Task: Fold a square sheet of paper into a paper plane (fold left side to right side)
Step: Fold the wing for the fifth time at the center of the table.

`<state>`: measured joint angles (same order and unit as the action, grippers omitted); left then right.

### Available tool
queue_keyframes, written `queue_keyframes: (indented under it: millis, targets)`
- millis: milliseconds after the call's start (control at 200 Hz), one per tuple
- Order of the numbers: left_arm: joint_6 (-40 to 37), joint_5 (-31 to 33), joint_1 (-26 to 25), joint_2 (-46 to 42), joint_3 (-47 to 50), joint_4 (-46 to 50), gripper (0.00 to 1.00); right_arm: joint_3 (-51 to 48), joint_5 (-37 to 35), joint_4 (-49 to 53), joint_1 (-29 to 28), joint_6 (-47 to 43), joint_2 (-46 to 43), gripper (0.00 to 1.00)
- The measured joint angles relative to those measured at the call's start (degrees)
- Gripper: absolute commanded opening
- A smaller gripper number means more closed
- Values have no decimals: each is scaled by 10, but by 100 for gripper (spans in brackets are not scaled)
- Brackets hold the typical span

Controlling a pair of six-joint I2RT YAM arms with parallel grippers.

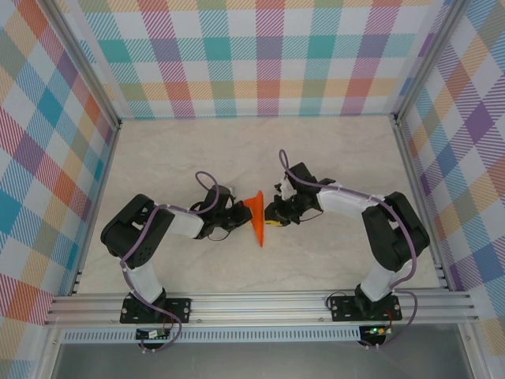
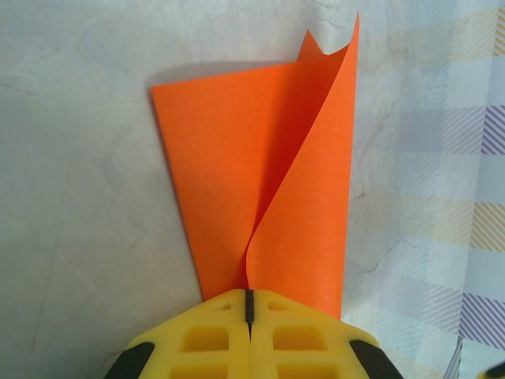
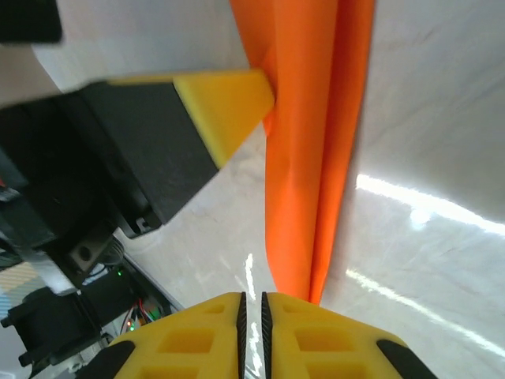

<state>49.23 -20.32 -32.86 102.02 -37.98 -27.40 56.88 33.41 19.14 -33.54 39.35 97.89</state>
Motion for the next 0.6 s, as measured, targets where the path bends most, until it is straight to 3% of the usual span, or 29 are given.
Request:
queue_keyframes:
  millis: [275, 600]
  targets:
    - [0, 0, 0, 0, 0, 0, 0, 0, 7, -36, -53, 36, 33, 16]
    - [0, 0, 0, 0, 0, 0, 0, -6, 5, -47, -63, 50, 61, 16]
